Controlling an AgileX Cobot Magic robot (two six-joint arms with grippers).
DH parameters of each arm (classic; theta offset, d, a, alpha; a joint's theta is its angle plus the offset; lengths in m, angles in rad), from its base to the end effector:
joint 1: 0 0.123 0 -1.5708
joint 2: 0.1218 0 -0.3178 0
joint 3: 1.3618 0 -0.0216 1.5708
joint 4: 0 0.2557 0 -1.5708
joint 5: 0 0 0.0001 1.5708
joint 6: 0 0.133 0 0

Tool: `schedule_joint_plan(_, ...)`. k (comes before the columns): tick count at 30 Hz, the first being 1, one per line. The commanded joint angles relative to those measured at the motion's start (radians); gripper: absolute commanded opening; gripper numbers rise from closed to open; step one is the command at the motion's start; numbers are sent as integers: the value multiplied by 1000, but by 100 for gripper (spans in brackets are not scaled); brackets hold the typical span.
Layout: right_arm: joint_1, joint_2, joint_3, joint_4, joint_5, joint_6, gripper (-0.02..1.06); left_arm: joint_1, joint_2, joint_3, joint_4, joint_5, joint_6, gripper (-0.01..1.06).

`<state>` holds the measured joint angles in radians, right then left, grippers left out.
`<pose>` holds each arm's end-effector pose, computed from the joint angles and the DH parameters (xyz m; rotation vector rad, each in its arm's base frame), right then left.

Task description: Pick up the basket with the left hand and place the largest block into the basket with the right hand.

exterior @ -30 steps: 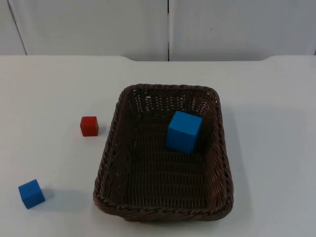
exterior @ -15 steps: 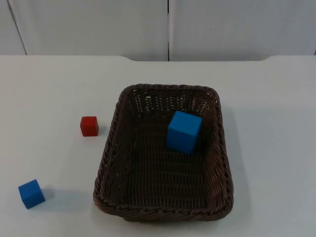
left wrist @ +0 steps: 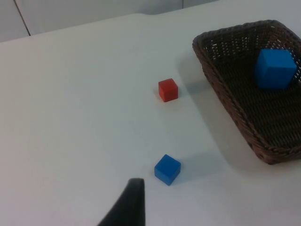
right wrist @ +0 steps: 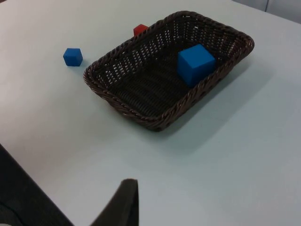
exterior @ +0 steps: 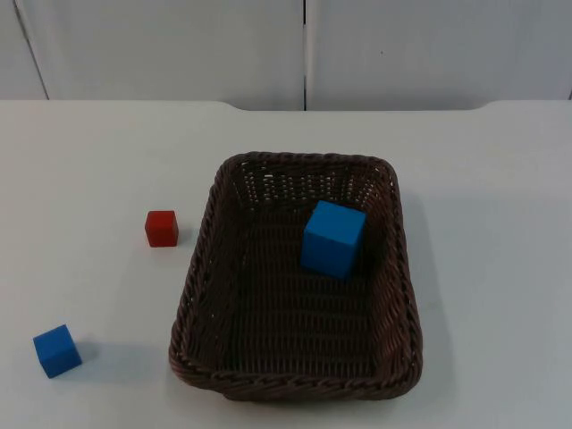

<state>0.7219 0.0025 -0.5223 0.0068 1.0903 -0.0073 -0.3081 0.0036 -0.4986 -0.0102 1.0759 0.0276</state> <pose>-0.0005 0.0006 0.2641 -0.7438 1.9474 0.4485 0.0029 -0.0022 0.2583 0.3463 2.0405 -0.1850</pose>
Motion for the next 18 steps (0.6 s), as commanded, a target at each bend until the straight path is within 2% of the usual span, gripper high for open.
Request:
schedule_joint_plan(1, -2, -2, 6, -1, -13, -1, 105, -7, -4, 4, 3, -1, -3, 105)
schedule_joint_plan(18, -2, -2, 6, 1, -13, 2, 105, -7, -4, 4, 3, -1, -3, 105)
